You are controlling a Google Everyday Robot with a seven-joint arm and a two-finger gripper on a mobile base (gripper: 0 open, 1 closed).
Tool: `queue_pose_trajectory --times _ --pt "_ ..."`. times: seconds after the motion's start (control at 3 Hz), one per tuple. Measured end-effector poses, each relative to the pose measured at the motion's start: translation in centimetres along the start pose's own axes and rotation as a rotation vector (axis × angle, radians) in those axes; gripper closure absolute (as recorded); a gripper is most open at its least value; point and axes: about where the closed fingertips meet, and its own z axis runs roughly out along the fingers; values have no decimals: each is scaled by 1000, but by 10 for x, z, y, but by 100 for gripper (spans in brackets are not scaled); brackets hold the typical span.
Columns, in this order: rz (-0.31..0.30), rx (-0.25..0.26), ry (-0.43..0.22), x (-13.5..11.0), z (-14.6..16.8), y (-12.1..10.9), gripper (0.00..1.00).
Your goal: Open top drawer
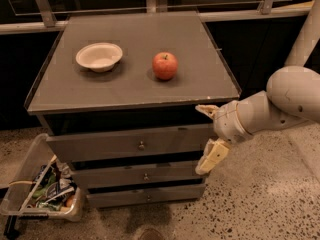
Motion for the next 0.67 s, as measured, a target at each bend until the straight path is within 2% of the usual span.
queue_pose_trajectory --times 0.67 --pt "9 7 12 4 5 0 0"
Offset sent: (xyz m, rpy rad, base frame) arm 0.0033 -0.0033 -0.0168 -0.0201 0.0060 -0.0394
